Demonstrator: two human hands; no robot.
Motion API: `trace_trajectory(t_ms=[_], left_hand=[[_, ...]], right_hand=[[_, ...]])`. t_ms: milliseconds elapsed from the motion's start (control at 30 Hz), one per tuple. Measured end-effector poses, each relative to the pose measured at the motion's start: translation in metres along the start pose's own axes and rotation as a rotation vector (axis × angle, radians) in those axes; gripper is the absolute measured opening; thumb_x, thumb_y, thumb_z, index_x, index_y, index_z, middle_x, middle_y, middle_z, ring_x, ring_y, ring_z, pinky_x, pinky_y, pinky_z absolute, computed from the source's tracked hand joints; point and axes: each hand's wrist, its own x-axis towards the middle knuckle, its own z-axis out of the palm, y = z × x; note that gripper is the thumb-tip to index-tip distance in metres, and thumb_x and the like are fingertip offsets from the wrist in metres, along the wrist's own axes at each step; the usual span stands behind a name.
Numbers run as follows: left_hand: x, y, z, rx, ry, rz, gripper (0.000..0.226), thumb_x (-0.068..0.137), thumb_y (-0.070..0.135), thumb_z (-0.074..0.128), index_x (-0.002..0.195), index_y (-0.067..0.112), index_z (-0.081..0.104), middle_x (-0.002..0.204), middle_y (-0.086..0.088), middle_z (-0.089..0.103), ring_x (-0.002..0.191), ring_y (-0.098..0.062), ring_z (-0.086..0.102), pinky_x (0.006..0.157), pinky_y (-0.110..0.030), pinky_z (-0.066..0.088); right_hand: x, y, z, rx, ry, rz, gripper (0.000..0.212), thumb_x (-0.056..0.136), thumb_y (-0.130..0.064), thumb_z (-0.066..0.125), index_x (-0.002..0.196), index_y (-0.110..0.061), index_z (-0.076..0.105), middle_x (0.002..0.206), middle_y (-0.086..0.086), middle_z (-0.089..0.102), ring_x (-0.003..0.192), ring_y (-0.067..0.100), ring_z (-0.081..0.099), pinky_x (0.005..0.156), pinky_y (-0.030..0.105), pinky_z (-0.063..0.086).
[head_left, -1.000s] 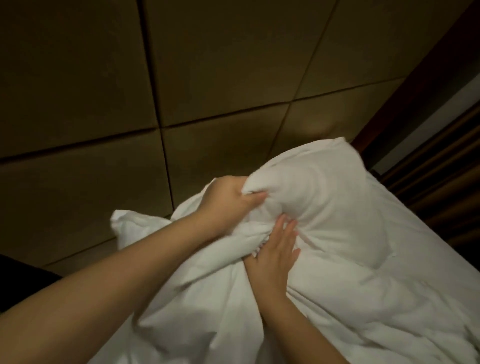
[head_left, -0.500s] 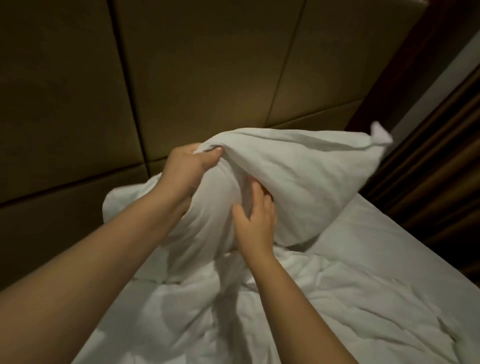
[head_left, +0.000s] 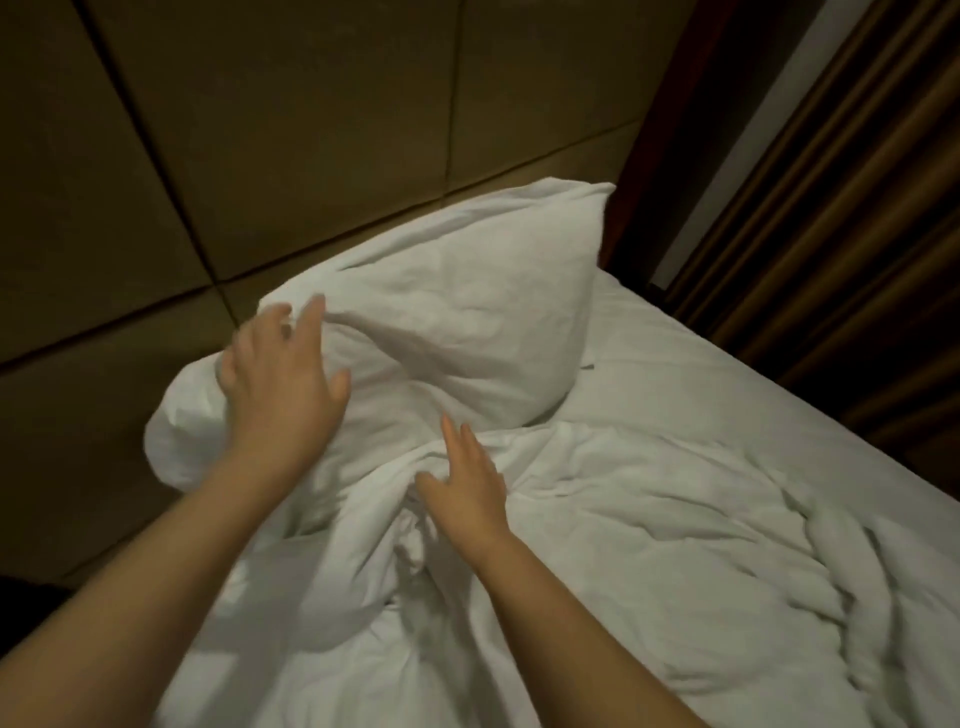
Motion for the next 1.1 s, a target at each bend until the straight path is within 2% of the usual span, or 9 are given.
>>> trace_trajectory(t_ms=[200,333,467,700,1100], left_hand=[[-0.126,0.064,0.037,-0.034,-0.299,0.092,0.067,0.084,0.027,0.063,0.145,0.024,0.036,0.146,-0.013,0.036,0.135,-0.032,0.030,0.107,-0.051,0.025],[-0.181,0.104,0.020,-0.041,-0.314,0.203,0.061,0.083,0.025,0.063,0.141,0.023,0.043,0.142,-0.011,0.043,0.133,-0.031,0.035,0.105,-0.052,0.030],[-0.249,0.142,-0.009,-0.020,-0.384,0.274,0.061,0.091,0.034,0.052,0.147,0.031,0.028,0.151,-0.003,0.028,0.139,-0.024,0.023,0.110,-0.047,0.021],[-0.417,0.209,-0.057,0.018,-0.474,0.457,0.064,0.093,0.043,0.045,0.149,0.037,0.013,0.155,0.002,0.019,0.142,-0.019,0.018,0.112,-0.042,0.022],[-0.650,0.325,-0.106,-0.082,-0.484,0.839,0.064,0.093,0.041,0.046,0.149,0.032,0.016,0.154,-0.002,0.021,0.140,-0.023,0.021,0.110,-0.043,0.025]], right_hand=[[-0.090,0.044,-0.024,-0.031,0.087,0.146,0.070,0.094,-0.034,0.045,0.151,-0.038,0.005,0.161,-0.006,0.001,0.148,0.017,0.002,0.118,0.047,0.000],[-0.154,0.071,-0.062,-0.082,0.229,0.210,0.070,0.095,-0.034,0.044,0.152,-0.037,0.004,0.161,-0.007,0.003,0.148,0.018,0.003,0.117,0.047,0.001],[-0.241,0.098,-0.090,-0.087,0.367,0.294,0.067,0.097,-0.034,0.042,0.152,-0.037,0.004,0.161,-0.008,0.006,0.147,0.017,0.006,0.118,0.046,0.003],[-0.424,0.168,-0.106,-0.040,0.530,0.425,0.067,0.096,-0.032,0.043,0.152,-0.038,0.006,0.160,-0.008,0.009,0.146,0.017,0.011,0.118,0.044,0.008],[-0.697,0.288,-0.134,0.011,0.769,0.651,0.065,0.096,-0.031,0.043,0.152,-0.035,0.009,0.159,-0.006,0.013,0.145,0.019,0.014,0.118,0.045,0.012]])
